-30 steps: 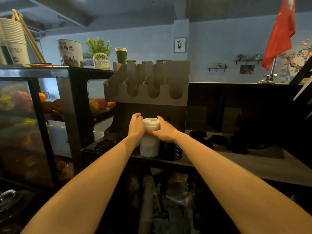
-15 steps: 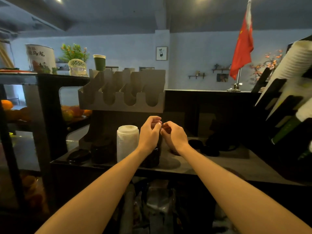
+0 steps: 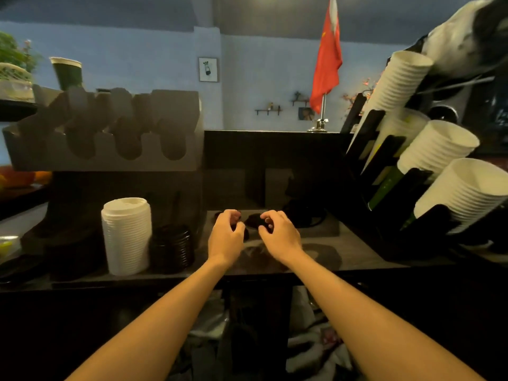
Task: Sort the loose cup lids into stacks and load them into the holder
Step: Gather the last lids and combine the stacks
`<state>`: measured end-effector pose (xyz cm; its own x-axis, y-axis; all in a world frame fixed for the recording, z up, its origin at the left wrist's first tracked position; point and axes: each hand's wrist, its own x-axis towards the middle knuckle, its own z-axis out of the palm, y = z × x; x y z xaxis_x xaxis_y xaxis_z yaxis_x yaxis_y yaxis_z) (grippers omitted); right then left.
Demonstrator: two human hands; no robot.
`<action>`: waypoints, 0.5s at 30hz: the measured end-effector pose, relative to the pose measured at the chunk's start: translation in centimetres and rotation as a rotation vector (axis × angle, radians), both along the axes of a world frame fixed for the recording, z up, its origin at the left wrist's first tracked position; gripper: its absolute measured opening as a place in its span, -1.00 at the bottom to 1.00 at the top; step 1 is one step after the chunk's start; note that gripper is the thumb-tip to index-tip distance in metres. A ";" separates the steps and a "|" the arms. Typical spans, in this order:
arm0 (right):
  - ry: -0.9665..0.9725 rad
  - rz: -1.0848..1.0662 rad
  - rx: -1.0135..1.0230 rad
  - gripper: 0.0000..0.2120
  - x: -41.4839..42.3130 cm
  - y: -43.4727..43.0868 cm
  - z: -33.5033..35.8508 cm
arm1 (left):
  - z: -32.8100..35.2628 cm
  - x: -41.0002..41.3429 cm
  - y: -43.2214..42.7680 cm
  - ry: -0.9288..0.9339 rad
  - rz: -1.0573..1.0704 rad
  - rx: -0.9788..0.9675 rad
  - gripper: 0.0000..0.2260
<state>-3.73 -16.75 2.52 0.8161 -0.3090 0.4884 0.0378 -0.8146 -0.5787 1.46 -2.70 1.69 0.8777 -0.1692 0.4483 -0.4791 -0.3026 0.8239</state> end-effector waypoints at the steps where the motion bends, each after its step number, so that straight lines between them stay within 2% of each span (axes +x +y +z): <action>1: 0.018 -0.032 -0.039 -0.71 0.2 -0.7 -0.6 | -0.4 0.3 -0.3 -0.022 0.059 0.082 -0.73; 5: 0.117 -0.169 -0.101 -0.49 1.7 -2.8 -2.2 | -1.0 2.0 -1.0 -0.002 0.207 0.215 -0.56; 8: 0.165 -0.222 -0.076 -0.37 3.3 -3.6 -2.4 | -1.1 3.9 -1.8 0.140 0.218 0.352 -0.45; 11: 0.335 -0.239 -0.118 -0.23 4.7 -3.9 -2.6 | -1.3 5.3 -2.6 0.225 0.231 0.509 -0.38; 13: 0.421 -0.228 -0.157 -0.25 5.1 -3.9 -2.8 | -1.4 5.8 -3.1 0.208 0.210 0.517 -0.37; 15: 0.396 -0.219 -0.196 -0.33 5.1 -3.8 -2.8 | -1.5 6.0 -3.3 0.178 0.158 0.445 -0.36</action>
<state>1.33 -20.57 -0.29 0.8768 -0.4274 0.2202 -0.3385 -0.8740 -0.3487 7.48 -5.97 0.16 0.9643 -0.1690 0.2039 -0.2631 -0.7006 0.6633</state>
